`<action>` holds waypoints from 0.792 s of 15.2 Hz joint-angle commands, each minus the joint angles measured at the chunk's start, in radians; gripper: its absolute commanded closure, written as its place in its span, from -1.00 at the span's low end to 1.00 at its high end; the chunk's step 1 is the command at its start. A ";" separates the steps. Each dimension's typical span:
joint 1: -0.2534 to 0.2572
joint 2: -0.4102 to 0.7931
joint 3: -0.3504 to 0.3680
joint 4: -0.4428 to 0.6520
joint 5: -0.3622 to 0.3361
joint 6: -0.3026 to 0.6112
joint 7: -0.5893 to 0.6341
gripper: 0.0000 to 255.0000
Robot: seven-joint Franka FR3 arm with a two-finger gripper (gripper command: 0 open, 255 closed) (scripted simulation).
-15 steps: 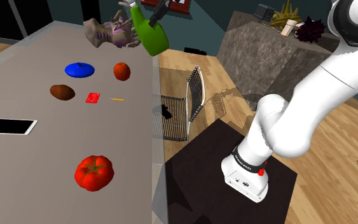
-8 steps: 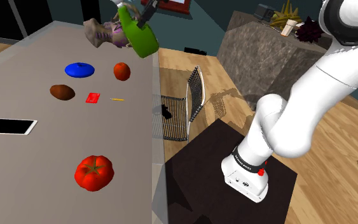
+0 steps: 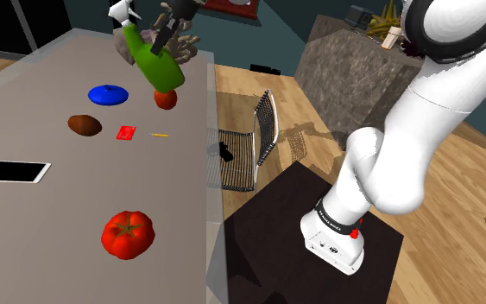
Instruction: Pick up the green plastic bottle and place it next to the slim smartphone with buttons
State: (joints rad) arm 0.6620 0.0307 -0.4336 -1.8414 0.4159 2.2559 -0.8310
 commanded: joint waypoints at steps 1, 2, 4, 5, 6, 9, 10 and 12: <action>0.010 0.052 0.011 0.027 0.023 0.026 0.007 1.00; 0.015 0.078 0.018 0.042 0.033 0.038 0.013 1.00; 0.025 0.132 0.032 0.076 0.051 0.059 0.026 1.00; 0.029 0.160 0.039 0.095 0.059 0.068 0.033 1.00; 0.033 0.188 0.045 0.116 0.068 0.077 0.041 1.00; 0.044 0.276 0.065 0.187 0.089 0.097 0.065 1.00; 0.046 0.307 0.072 0.214 0.095 0.103 0.074 1.00; 0.051 0.370 0.084 0.272 0.104 0.110 0.094 1.00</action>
State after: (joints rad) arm 0.7108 0.3672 -0.3563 -1.5979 0.5139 2.3594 -0.7461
